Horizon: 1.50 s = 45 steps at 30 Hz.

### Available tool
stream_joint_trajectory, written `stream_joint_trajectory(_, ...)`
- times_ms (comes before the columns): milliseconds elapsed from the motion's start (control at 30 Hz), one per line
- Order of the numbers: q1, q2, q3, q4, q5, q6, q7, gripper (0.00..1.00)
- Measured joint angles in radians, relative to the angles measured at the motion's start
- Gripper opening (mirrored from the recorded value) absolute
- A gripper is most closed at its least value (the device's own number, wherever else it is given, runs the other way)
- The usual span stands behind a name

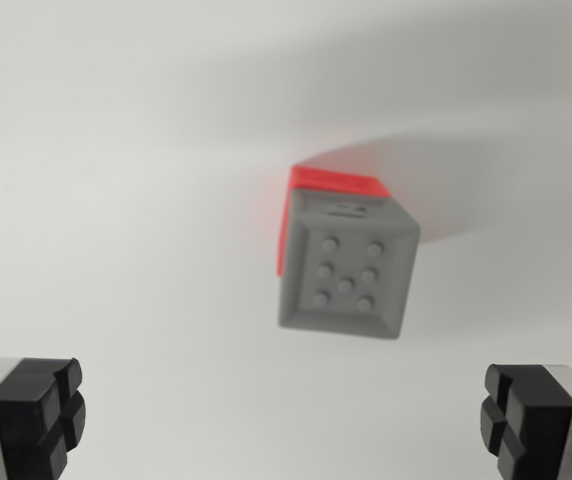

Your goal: Destack cube

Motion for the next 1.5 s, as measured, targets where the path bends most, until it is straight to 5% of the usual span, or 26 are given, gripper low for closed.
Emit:
stream_joint_trajectory(667, -0.022, 0.115, -0.022, -0.076, 0.041, 0.18, 0.044, 1.0)
stream_joint_trajectory(1367, -0.023, 0.258, -0.018, -0.07, 0.059, 0.318, 0.04, 1.0)
stream_joint_trajectory(1400, -0.023, 0.259, -0.018, -0.07, 0.059, 0.319, 0.039, 0.0)
stream_joint_trajectory(1500, -0.023, 0.26, -0.018, -0.069, 0.059, 0.319, 0.039, 0.0)
